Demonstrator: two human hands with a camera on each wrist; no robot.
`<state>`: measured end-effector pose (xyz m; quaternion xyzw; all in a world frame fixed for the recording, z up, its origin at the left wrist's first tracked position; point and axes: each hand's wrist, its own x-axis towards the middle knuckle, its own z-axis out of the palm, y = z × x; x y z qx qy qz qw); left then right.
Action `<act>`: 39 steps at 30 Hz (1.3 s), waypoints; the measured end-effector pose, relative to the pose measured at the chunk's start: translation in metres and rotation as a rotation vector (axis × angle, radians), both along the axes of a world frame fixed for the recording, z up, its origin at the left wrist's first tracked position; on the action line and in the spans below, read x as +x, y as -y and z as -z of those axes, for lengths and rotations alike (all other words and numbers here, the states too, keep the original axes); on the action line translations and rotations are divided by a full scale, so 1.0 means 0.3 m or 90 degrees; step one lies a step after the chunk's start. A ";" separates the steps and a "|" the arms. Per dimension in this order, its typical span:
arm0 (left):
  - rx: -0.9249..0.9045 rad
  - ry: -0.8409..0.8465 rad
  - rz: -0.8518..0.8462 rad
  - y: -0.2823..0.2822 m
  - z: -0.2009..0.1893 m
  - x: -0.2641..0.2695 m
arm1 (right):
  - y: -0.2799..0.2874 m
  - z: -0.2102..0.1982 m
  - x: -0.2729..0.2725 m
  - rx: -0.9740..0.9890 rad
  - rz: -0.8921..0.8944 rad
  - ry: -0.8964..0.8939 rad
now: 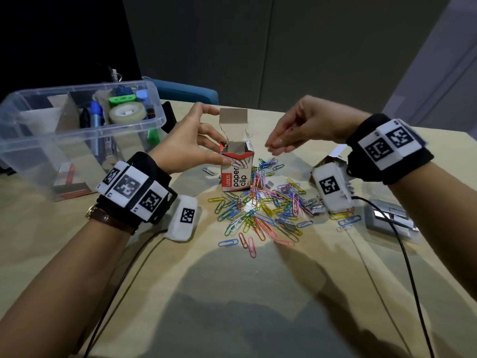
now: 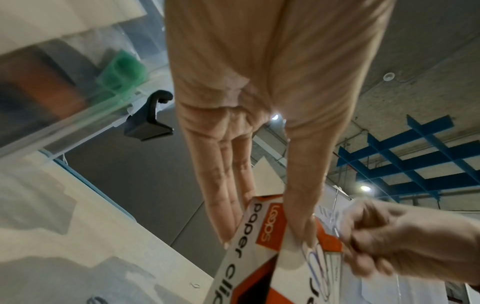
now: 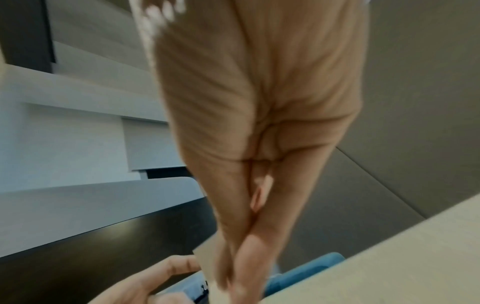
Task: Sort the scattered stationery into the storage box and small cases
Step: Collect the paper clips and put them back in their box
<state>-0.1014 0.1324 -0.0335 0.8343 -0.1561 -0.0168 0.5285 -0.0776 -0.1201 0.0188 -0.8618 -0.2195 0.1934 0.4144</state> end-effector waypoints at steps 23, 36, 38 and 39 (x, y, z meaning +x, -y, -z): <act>-0.012 0.002 0.008 0.011 -0.001 -0.016 | -0.055 0.155 -0.057 -0.567 0.062 -0.041; -0.022 -0.002 0.017 0.000 0.007 -0.002 | 0.027 0.027 -0.058 -0.107 0.065 -0.027; -0.024 -0.001 0.017 0.000 0.010 0.001 | 0.028 -0.030 -0.067 0.025 0.067 -0.007; -0.024 0.001 0.017 0.000 0.011 0.002 | 0.018 -0.050 -0.071 0.082 0.071 0.005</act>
